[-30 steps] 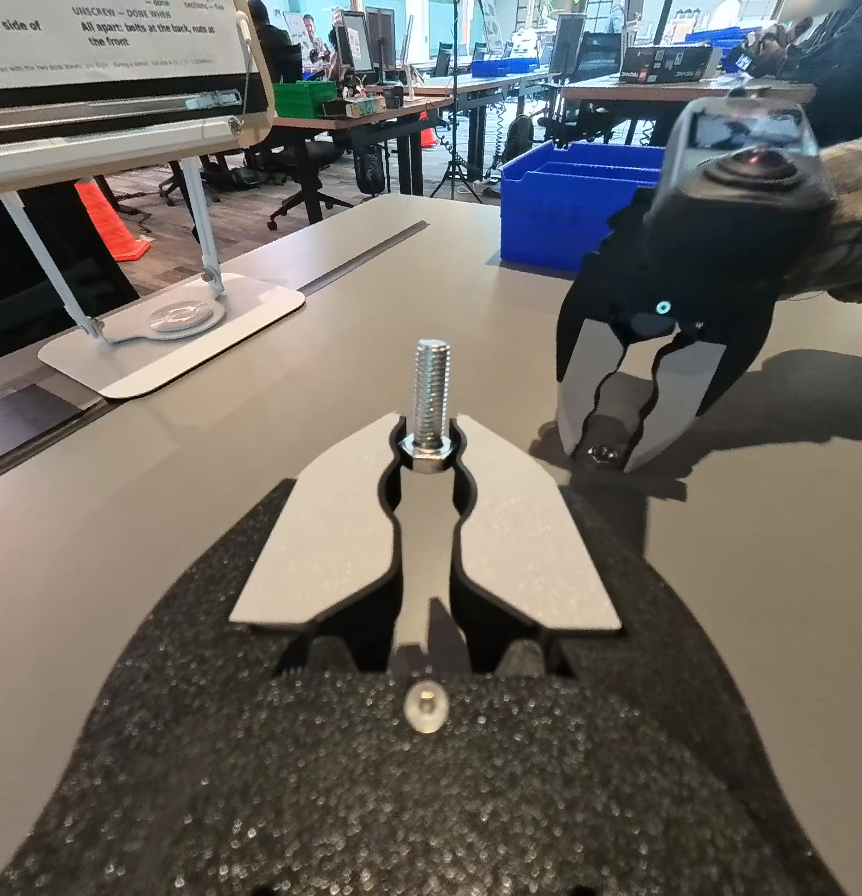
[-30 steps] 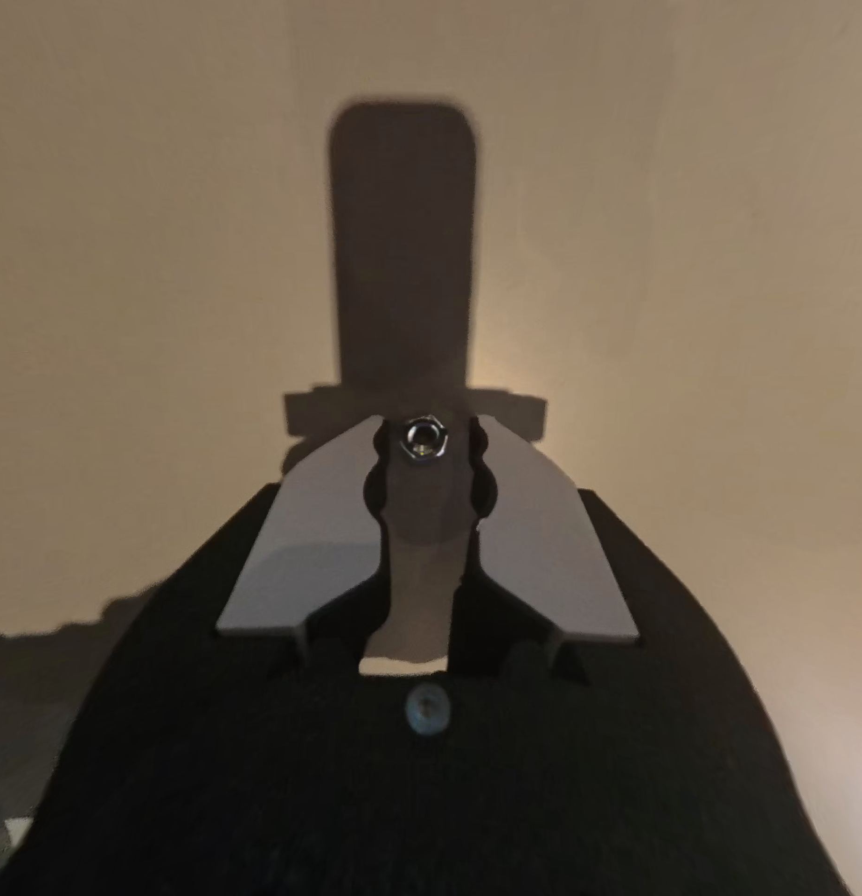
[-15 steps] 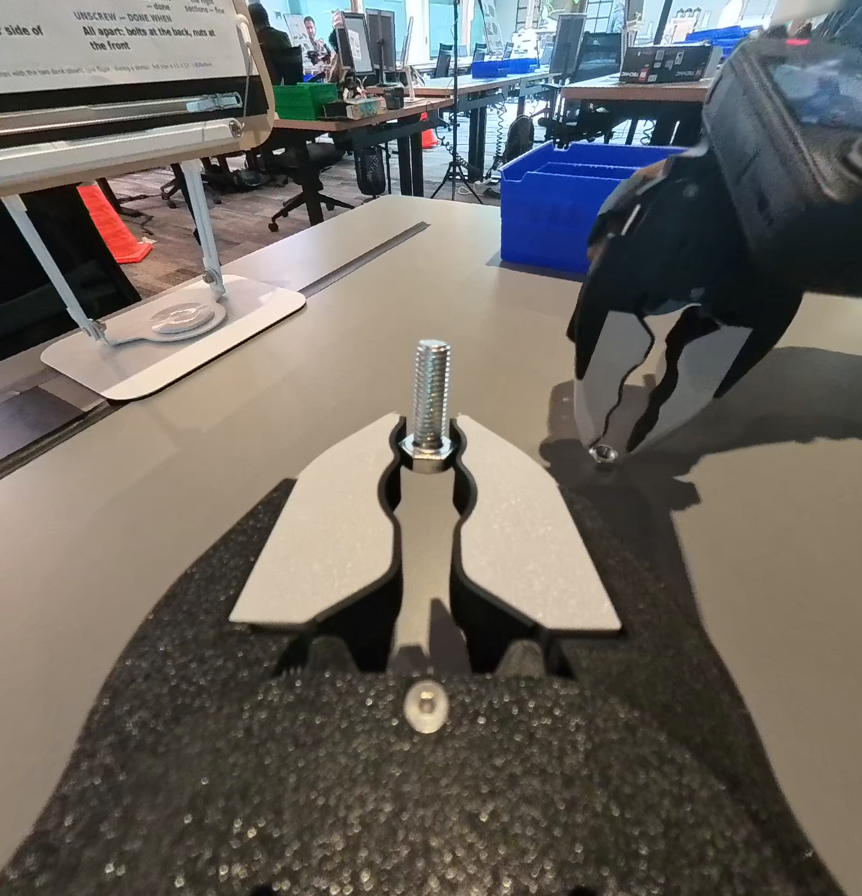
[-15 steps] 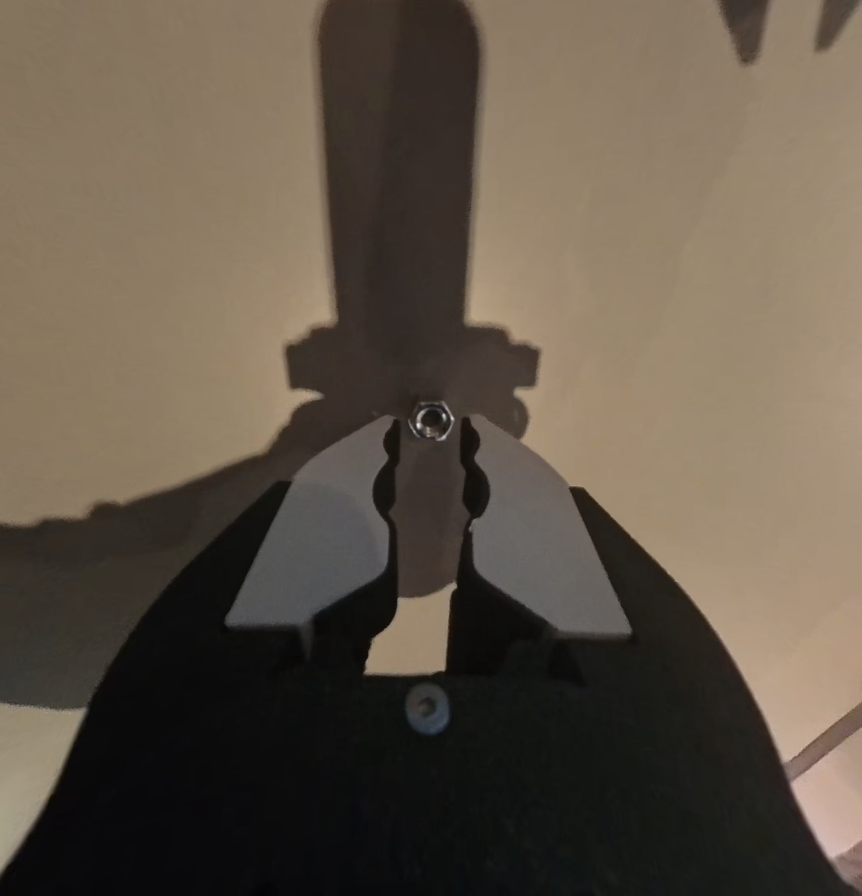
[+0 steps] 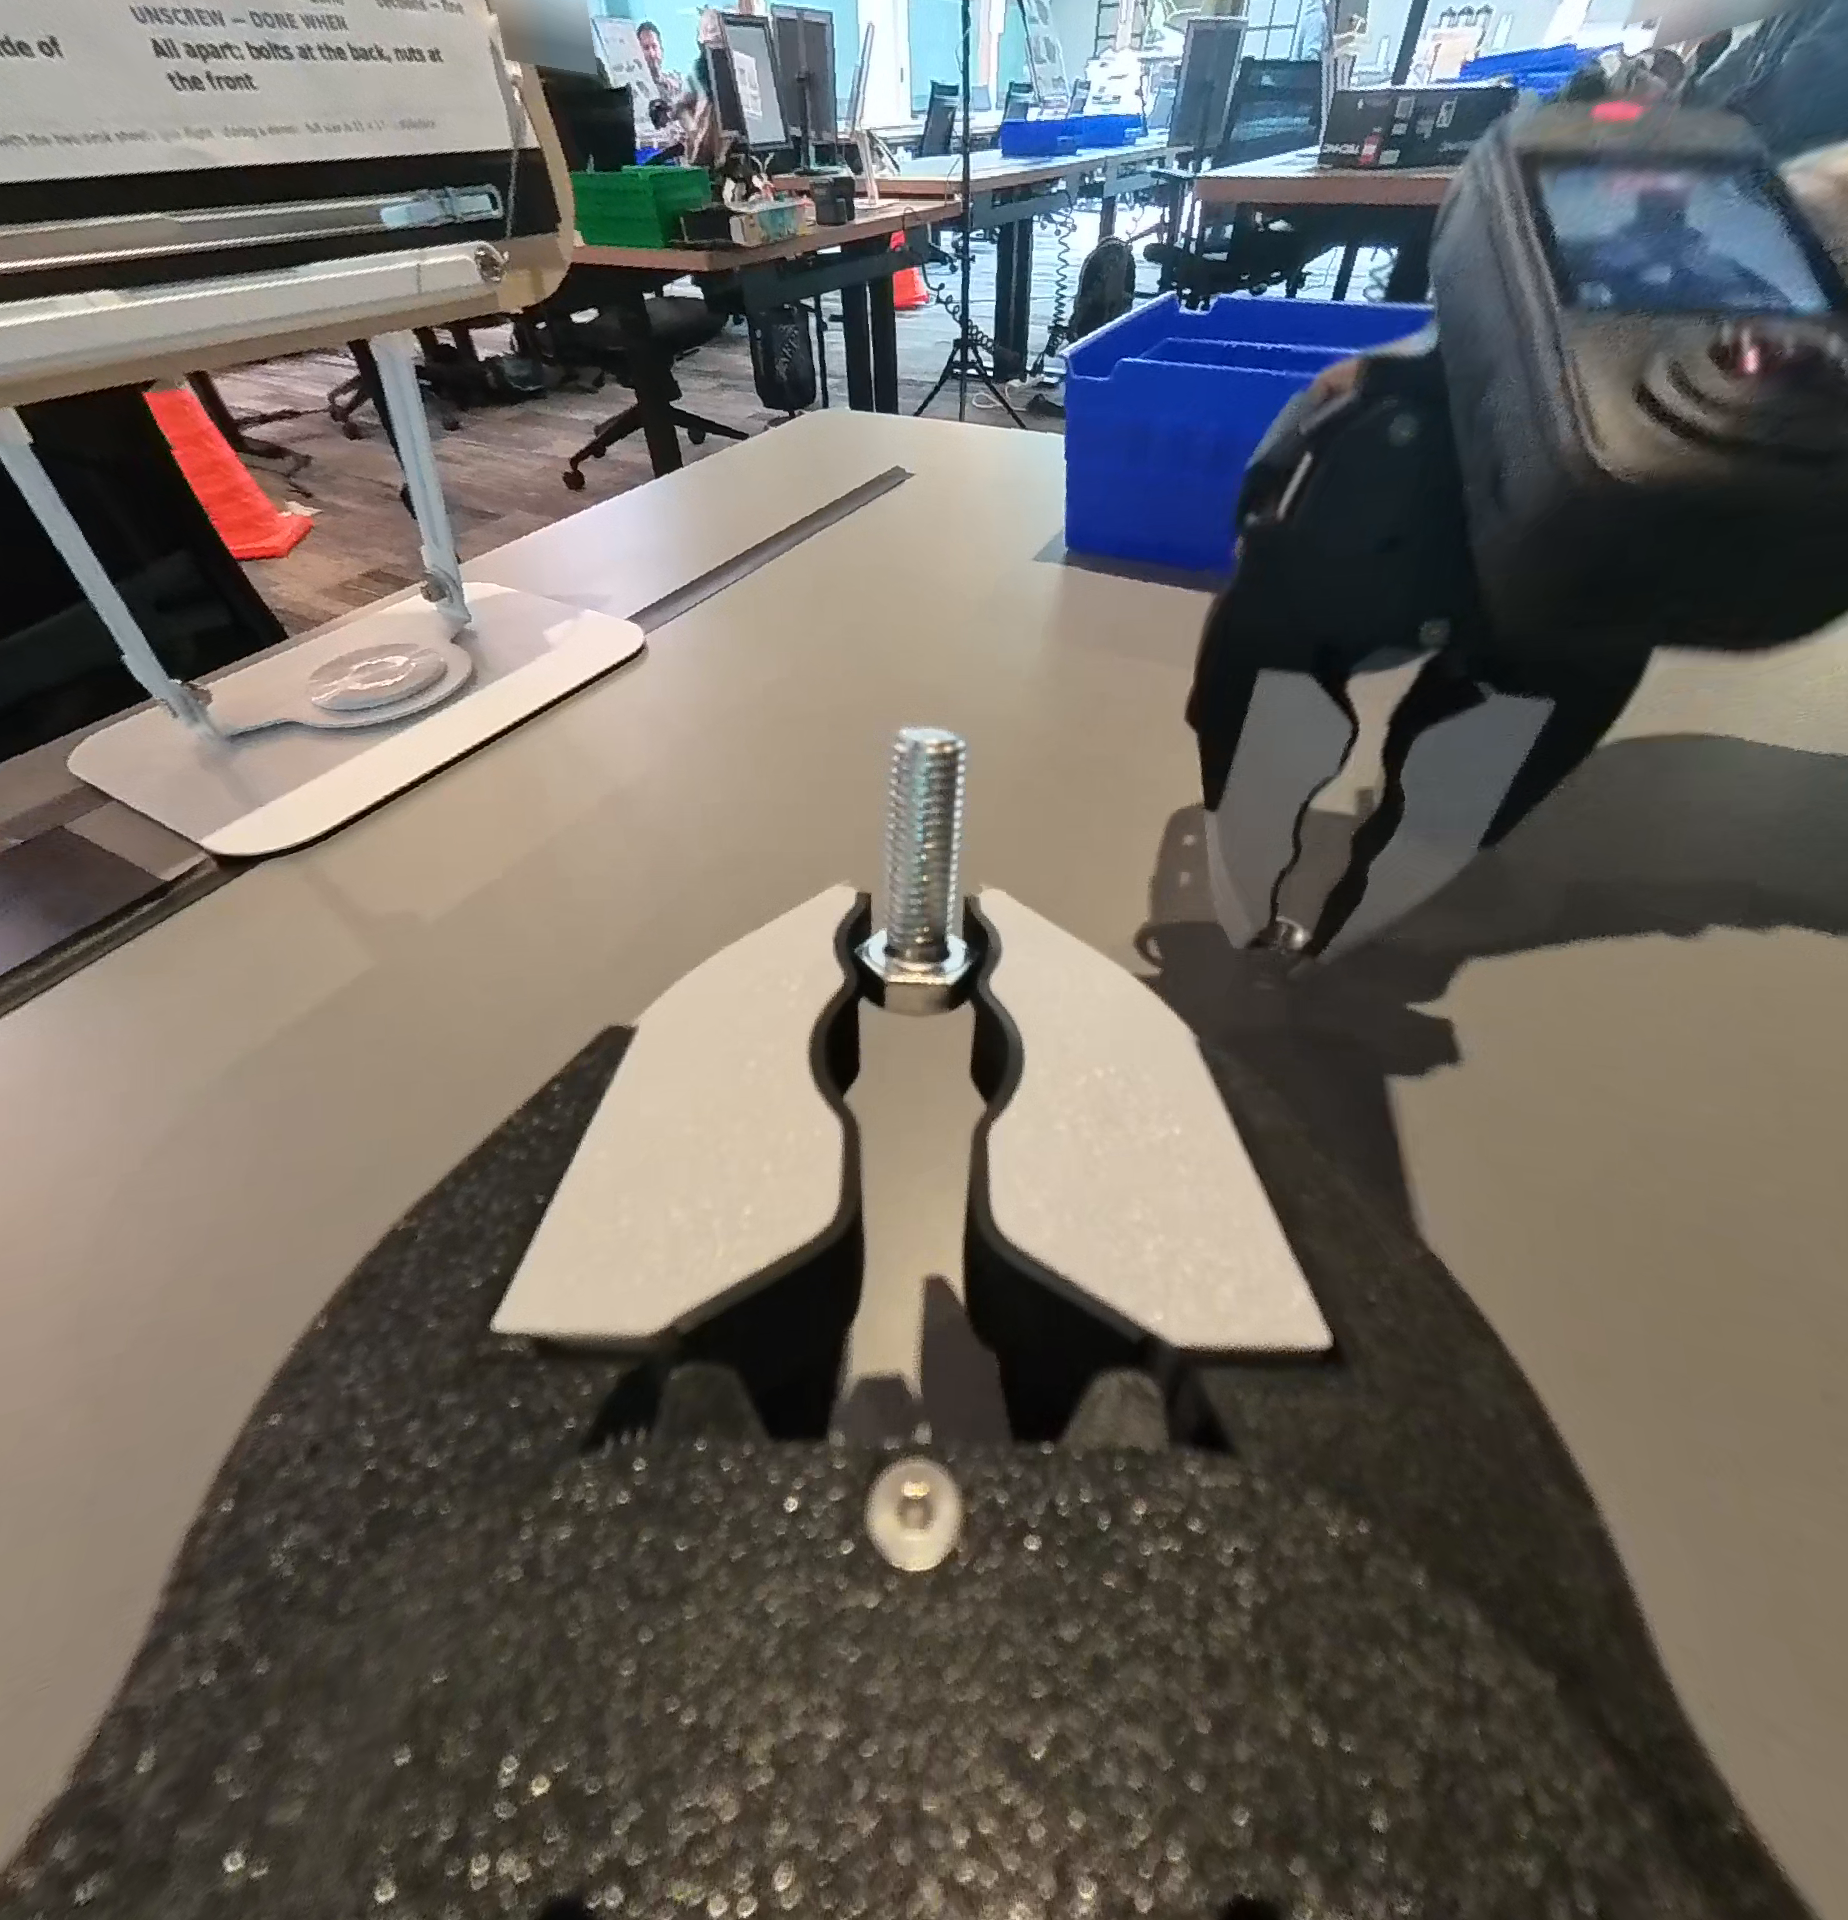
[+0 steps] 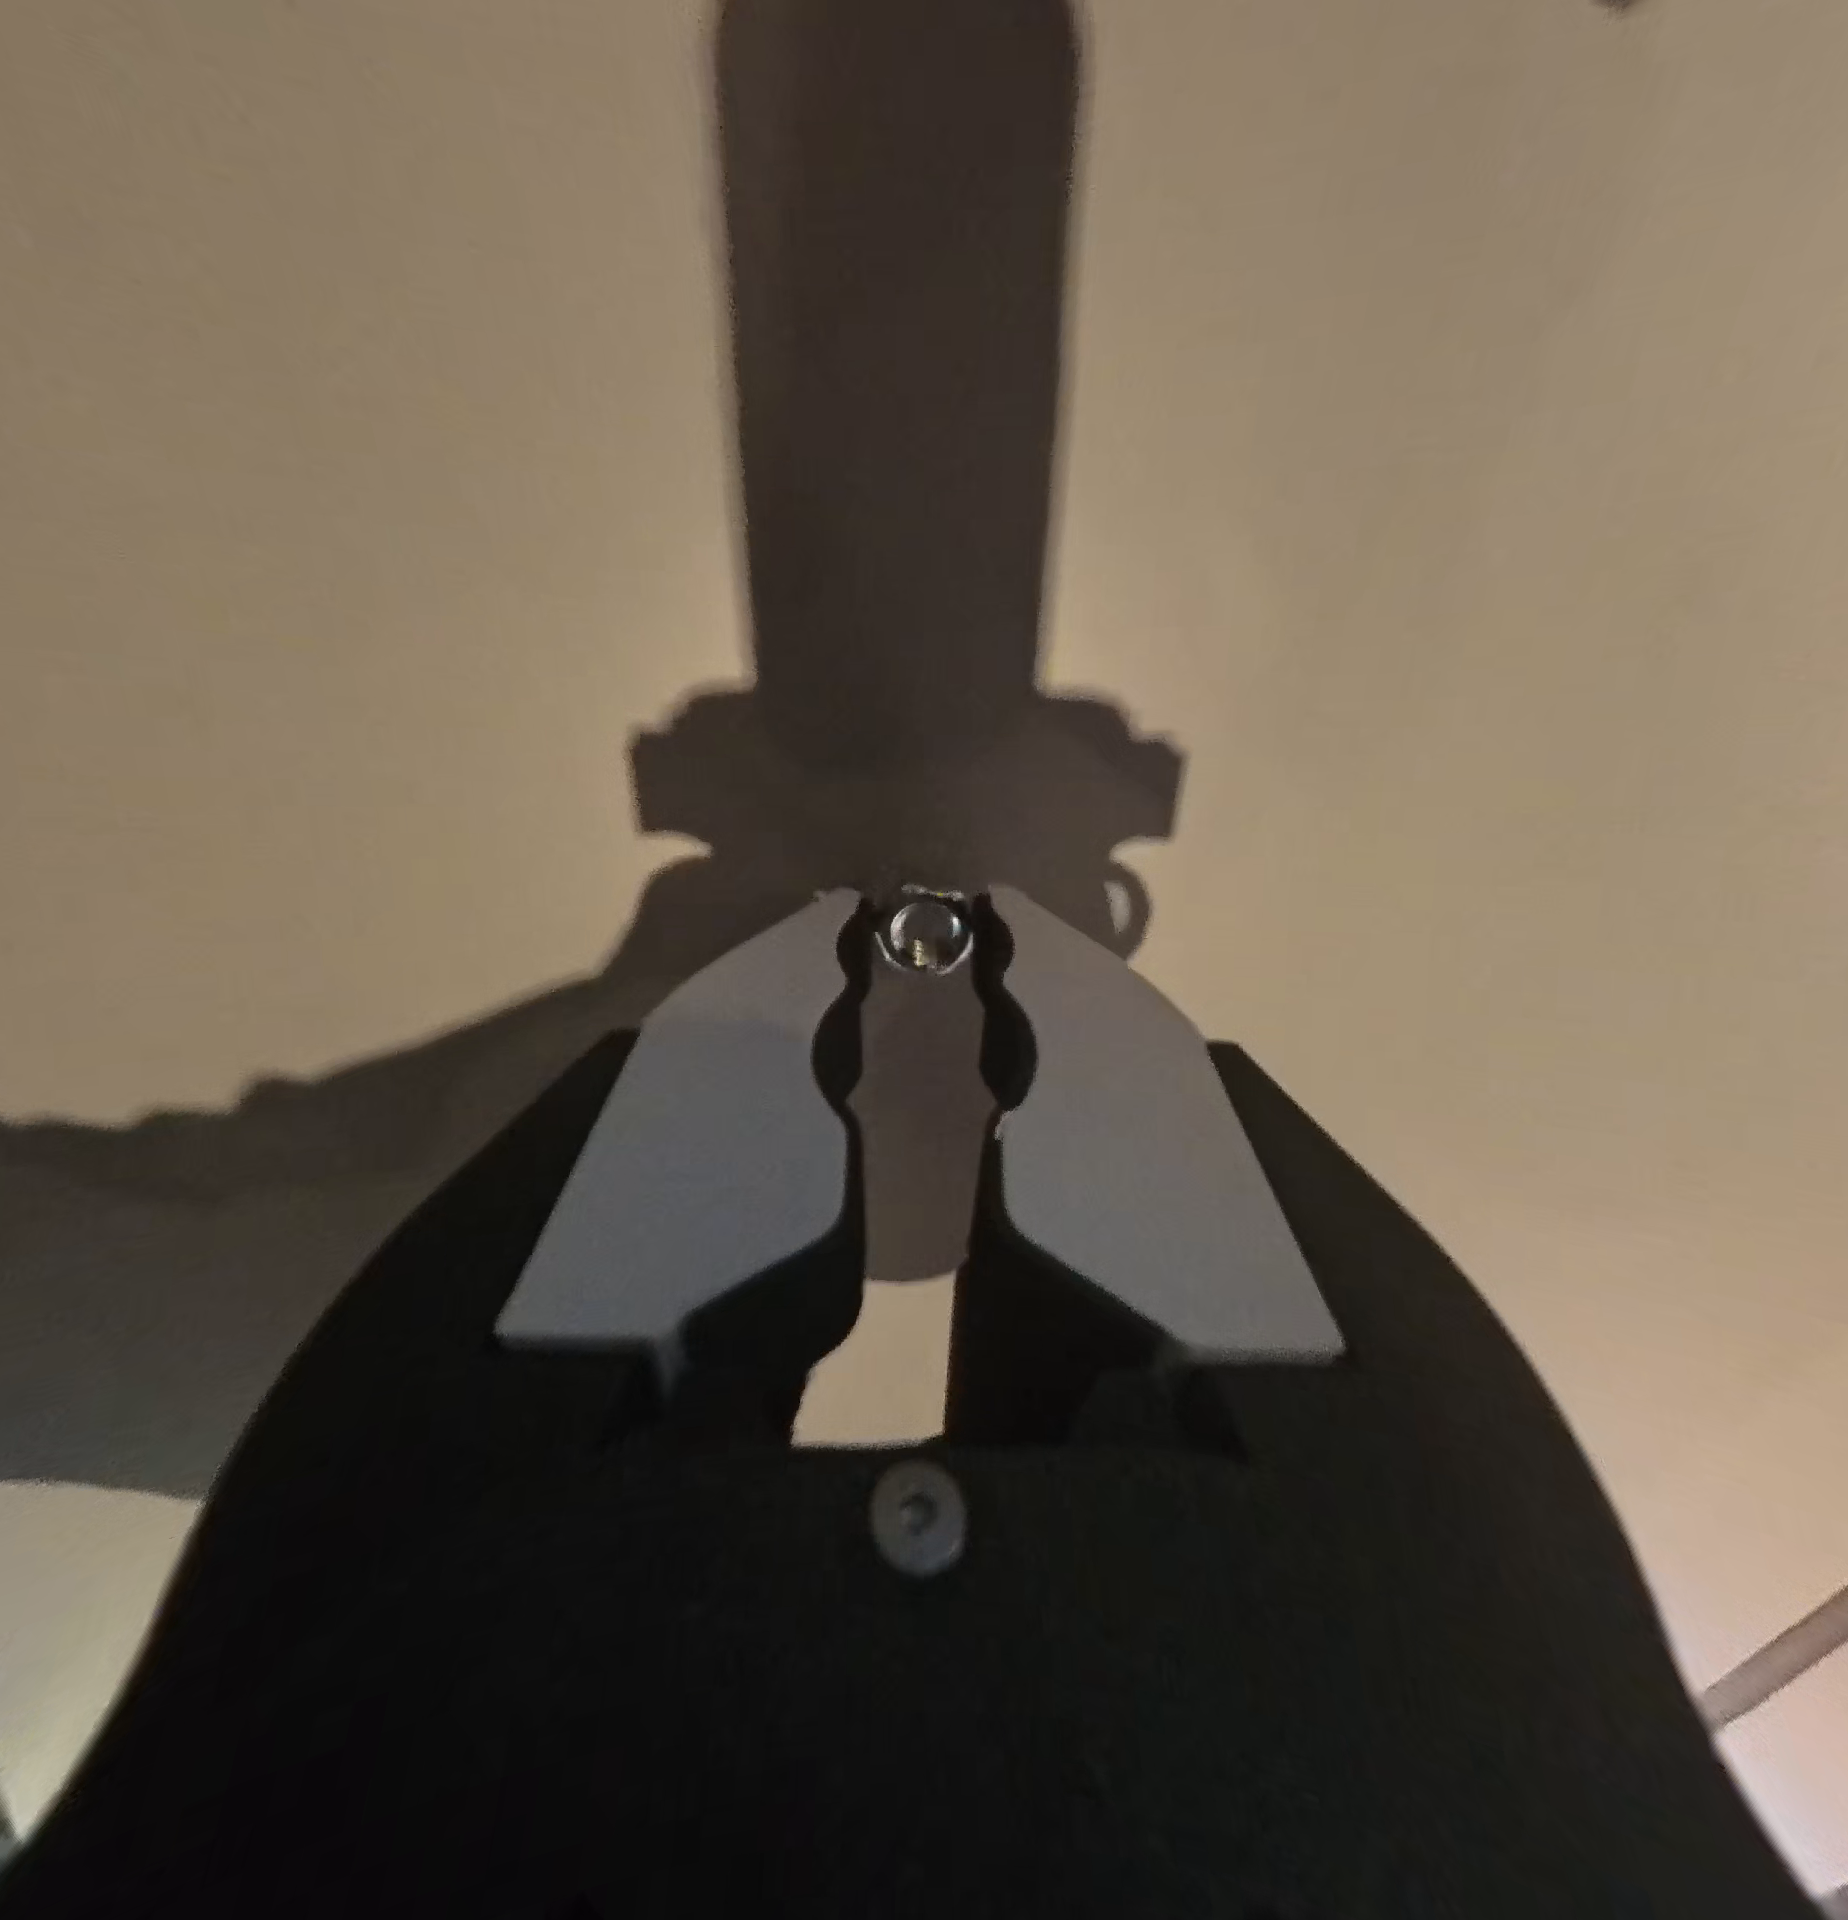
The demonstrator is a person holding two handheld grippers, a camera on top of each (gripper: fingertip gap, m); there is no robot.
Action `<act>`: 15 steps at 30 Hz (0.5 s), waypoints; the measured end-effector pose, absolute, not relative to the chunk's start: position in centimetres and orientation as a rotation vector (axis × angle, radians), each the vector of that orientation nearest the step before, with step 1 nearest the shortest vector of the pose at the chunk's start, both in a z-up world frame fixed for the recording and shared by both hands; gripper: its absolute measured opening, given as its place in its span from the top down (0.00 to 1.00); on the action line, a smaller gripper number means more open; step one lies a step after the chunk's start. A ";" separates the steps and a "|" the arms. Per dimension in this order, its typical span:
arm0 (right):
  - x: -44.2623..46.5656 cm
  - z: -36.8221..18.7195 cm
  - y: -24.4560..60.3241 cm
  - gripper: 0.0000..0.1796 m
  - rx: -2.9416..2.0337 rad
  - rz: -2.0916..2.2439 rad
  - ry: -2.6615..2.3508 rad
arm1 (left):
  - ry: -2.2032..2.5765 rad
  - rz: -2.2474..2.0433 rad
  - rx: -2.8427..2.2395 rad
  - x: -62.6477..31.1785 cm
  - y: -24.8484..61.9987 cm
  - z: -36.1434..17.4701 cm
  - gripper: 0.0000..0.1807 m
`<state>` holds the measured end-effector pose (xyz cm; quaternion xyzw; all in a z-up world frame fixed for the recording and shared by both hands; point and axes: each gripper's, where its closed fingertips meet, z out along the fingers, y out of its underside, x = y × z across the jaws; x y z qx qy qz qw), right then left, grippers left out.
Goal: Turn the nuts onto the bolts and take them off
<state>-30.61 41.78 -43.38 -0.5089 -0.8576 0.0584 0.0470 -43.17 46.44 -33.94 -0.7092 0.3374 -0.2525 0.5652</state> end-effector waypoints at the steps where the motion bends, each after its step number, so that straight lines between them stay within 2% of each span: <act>1: -30.7 -42.8 41.9 0.90 -1.563 0.192 -2.596 | 0.799 -0.598 -1.668 -43.0 46.4 -34.0 0.91; 10: -36.2 -30.2 41.7 0.90 -1.384 0.390 -2.349 | 0.973 -0.640 -1.631 -39.5 44.1 -35.0 0.91; 15: -38.7 -28.5 40.8 0.90 -1.284 0.401 -2.364 | 1.018 -0.647 -1.618 -38.3 43.3 -35.0 0.91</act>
